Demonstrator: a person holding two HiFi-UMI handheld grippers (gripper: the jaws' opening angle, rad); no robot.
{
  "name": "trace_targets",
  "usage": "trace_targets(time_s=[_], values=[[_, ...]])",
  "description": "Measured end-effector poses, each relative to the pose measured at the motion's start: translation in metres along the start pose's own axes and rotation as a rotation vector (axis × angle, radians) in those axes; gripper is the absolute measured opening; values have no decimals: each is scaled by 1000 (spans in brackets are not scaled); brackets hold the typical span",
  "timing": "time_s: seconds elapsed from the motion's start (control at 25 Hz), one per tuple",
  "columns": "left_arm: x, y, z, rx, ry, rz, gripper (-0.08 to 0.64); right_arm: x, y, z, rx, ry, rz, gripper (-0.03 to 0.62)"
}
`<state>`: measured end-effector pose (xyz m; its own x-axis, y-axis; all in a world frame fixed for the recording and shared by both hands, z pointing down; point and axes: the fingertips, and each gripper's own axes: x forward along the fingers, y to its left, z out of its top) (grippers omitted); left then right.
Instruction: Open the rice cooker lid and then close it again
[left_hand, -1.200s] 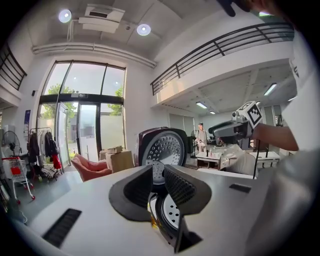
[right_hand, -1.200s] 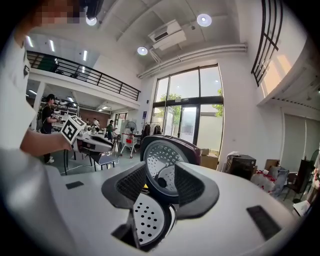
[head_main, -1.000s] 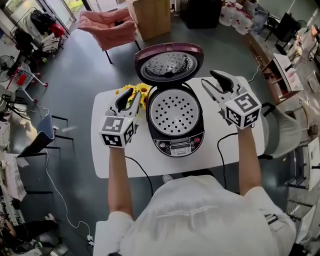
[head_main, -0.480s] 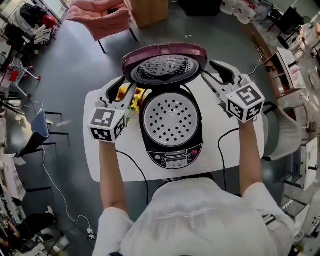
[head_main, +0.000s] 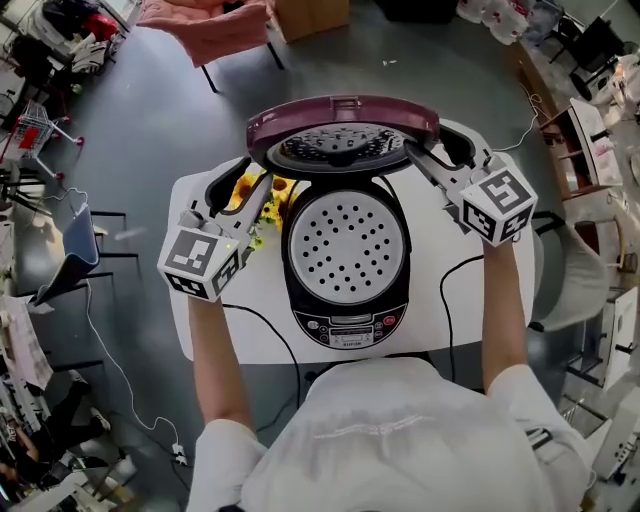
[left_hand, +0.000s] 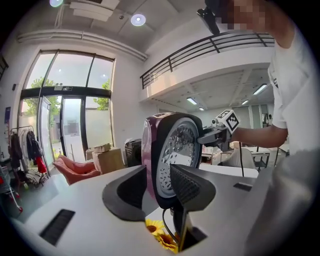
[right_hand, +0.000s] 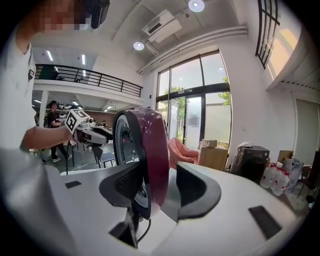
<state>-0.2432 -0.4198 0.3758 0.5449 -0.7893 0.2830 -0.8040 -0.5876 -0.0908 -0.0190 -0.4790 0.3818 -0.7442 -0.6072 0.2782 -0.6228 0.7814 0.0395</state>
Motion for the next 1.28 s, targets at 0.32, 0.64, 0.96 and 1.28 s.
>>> trace_targets(time_s=[0.32,0.64,0.96,1.28], values=[[15,11,7,-37,-47,-31,188,4,2,-2,-12,-12,35,212],[31,11,11,-79,-102,-137,182,6,3,-4,42,-34,66,179],[17,3,5,-31,-102,-114,172,-2,17,-9,36,-31,59,179],[6,-8,1,-18,-75,-120,175,-5,22,-14,27,-21,49,181]])
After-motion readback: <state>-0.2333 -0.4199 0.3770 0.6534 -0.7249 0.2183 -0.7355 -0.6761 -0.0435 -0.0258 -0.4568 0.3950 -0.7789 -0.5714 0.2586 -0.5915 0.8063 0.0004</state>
